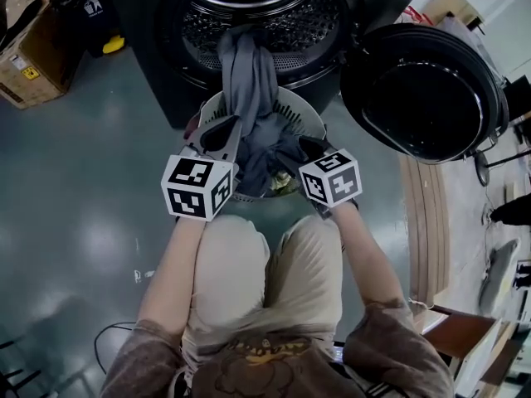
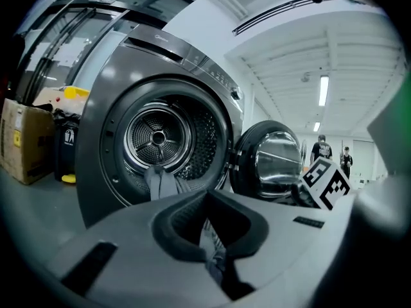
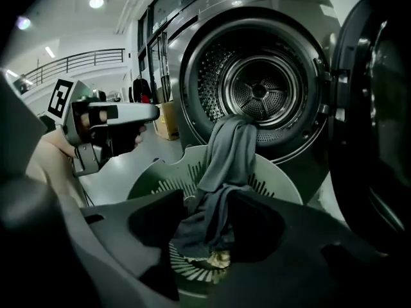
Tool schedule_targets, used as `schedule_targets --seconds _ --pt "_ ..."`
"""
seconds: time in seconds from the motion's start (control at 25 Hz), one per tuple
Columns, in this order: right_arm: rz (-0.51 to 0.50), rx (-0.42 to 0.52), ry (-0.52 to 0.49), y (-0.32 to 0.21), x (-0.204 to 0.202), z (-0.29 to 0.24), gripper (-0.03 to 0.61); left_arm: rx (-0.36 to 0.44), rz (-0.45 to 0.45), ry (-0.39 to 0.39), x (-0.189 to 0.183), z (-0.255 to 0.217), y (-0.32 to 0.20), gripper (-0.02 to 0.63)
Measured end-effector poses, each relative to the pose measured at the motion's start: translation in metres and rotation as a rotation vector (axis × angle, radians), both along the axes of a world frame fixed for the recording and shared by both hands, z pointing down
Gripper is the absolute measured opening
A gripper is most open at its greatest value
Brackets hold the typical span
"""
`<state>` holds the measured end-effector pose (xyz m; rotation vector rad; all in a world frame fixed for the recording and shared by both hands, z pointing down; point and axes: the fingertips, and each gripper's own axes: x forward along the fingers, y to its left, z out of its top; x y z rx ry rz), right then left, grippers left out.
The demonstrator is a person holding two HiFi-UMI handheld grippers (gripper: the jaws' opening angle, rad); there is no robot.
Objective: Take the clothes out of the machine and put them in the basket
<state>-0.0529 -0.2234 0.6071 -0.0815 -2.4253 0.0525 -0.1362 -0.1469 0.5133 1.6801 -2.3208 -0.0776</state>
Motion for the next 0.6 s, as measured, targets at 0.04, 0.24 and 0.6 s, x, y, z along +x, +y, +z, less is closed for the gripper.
schedule_targets --seconds 0.04,0.24,0.6 --pt "-0.003 0.002 -0.001 0.000 0.002 -0.002 0.224 0.001 -0.001 0.000 0.000 0.000 0.000 0.006" --pt "0.007 0.009 -0.075 -0.009 -0.008 -0.029 0.222 0.004 -0.005 0.006 -0.002 0.001 0.000 0.006" --pt "0.041 0.045 -0.170 -0.041 -0.131 -0.041 0.309 0.007 -0.009 0.034 -0.006 0.004 -0.001 0.006"
